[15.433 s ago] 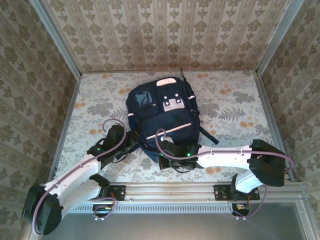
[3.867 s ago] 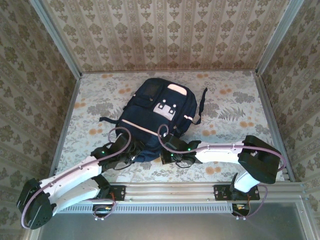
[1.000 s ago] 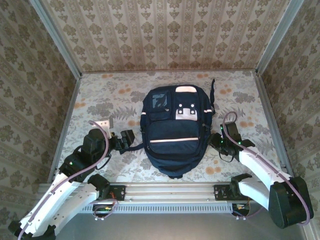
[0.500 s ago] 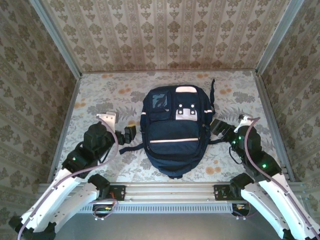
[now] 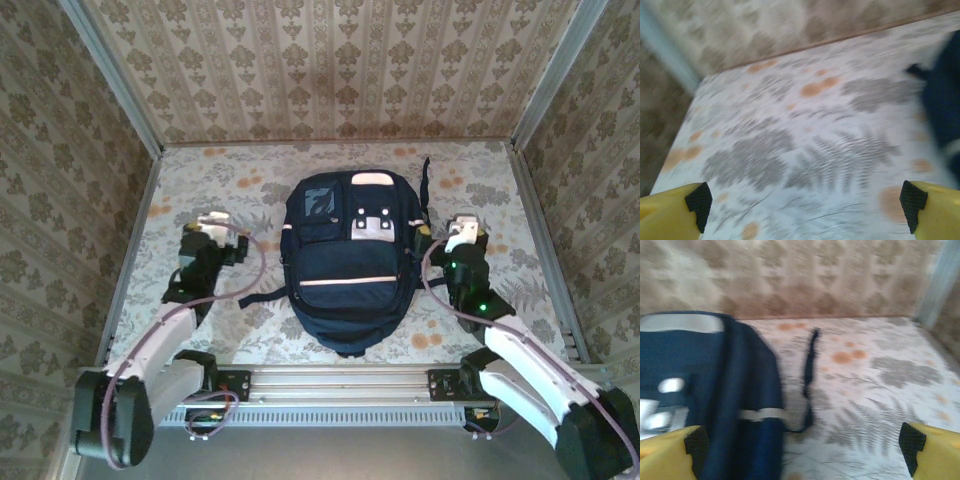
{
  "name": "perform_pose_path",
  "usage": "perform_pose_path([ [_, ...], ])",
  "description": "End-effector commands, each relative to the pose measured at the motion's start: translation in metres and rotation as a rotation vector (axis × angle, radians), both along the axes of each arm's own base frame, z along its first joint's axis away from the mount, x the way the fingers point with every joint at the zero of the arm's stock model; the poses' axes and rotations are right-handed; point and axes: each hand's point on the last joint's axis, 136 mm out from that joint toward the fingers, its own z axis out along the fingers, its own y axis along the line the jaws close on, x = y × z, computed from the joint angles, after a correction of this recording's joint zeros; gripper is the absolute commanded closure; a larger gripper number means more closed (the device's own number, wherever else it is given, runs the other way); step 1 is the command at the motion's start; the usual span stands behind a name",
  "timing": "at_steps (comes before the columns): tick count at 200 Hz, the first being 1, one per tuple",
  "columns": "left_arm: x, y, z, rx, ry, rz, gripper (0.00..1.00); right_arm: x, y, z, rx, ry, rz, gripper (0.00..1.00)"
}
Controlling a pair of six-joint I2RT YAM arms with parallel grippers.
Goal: Pack the student bag
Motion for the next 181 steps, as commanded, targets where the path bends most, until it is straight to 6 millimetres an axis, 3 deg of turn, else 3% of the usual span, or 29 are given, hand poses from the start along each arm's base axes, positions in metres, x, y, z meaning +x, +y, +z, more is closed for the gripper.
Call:
perform_pose_path([
  [1,0.008,0.027,-0.004,-0.056,-0.063,0.063,0.00,0.002,-0.050,0.008,-0.046,-0.064,-0.249,0.00],
  [17,0.006,0.049,-0.029,-0.145,-0.050,0.162,0.00,0.009,-0.054,-0.022,-0.090,0.029,-0.216,0.00],
  [33,0.011,0.046,-0.034,-0.160,-0.057,0.131,0.00,0.014,-0.051,-0.055,-0.101,0.103,-0.181,0.00],
  [59,0.025,0.043,-0.031,-0.163,-0.128,0.104,0.00,0.031,-0.040,-0.058,-0.072,0.093,-0.076,0.00],
  [76,0.032,0.040,-0.039,-0.136,-0.158,0.080,0.00,0.032,-0.048,-0.051,0.000,0.003,-0.077,0.00],
  [89,0.036,0.032,-0.058,-0.121,-0.152,0.027,0.00,0.034,-0.056,-0.050,0.054,-0.037,-0.072,0.00],
  [95,0.037,0.030,-0.052,-0.116,-0.195,0.015,0.00,0.034,-0.058,-0.050,0.068,-0.051,-0.074,0.00],
  [113,0.046,0.025,-0.059,-0.110,-0.102,-0.010,0.00,0.037,-0.064,-0.050,0.103,-0.076,-0.077,0.00],
  [134,0.061,0.012,-0.067,-0.109,0.005,-0.079,0.00,0.039,-0.066,-0.070,0.135,-0.108,-0.081,0.00],
  [152,0.062,0.014,-0.066,-0.109,0.001,-0.071,0.00,0.050,-0.059,-0.078,0.131,-0.123,-0.023,0.00],
  [166,0.062,0.014,-0.066,-0.106,-0.006,-0.071,0.00,0.058,-0.054,-0.083,0.134,-0.030,0.006,0.00],
  [181,0.062,0.014,-0.065,-0.107,-0.004,-0.070,0.00,0.077,-0.033,-0.088,0.121,0.034,0.133,0.00],
])
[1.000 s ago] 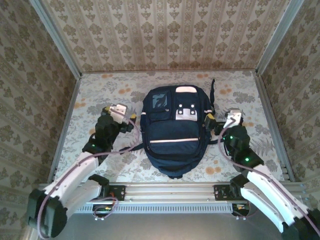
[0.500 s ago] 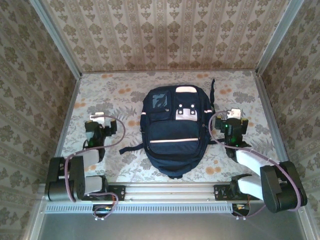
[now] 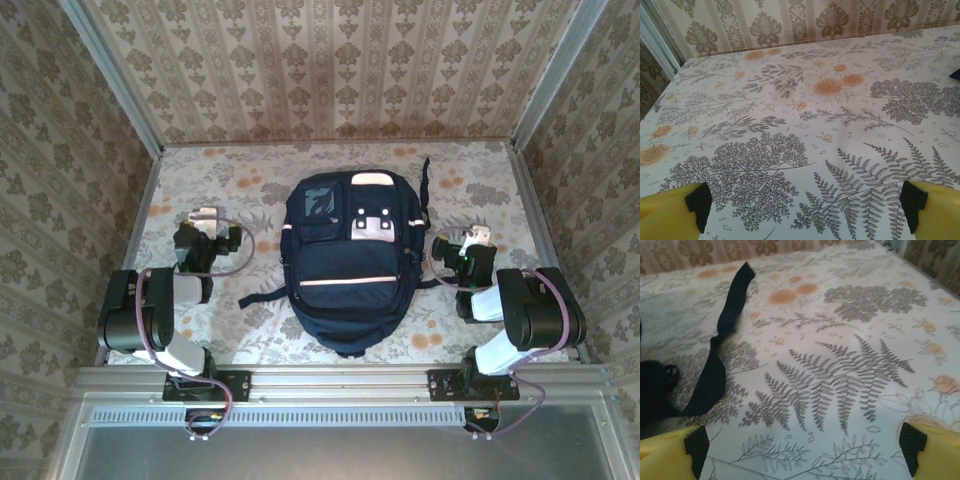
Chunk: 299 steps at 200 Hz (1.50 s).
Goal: Pack the student bag
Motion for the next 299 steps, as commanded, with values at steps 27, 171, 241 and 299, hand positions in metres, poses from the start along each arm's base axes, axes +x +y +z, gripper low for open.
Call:
perform_pose_path([
  [27,-0.003,-0.005,-0.006,0.012,0.032,-0.036,0.00,0.045,0.042,0.028,-0.052,0.010,0.211,0.00],
  [171,0.002,0.011,-0.007,0.007,0.054,0.073,0.00,0.044,0.039,0.030,-0.059,0.005,0.185,0.00],
  [241,0.002,0.011,-0.006,0.007,0.053,0.074,0.00,0.044,0.039,0.030,-0.060,0.005,0.185,0.00],
  [299,0.001,0.011,-0.007,0.009,0.053,0.074,0.00,0.044,0.039,0.030,-0.060,0.006,0.185,0.00],
])
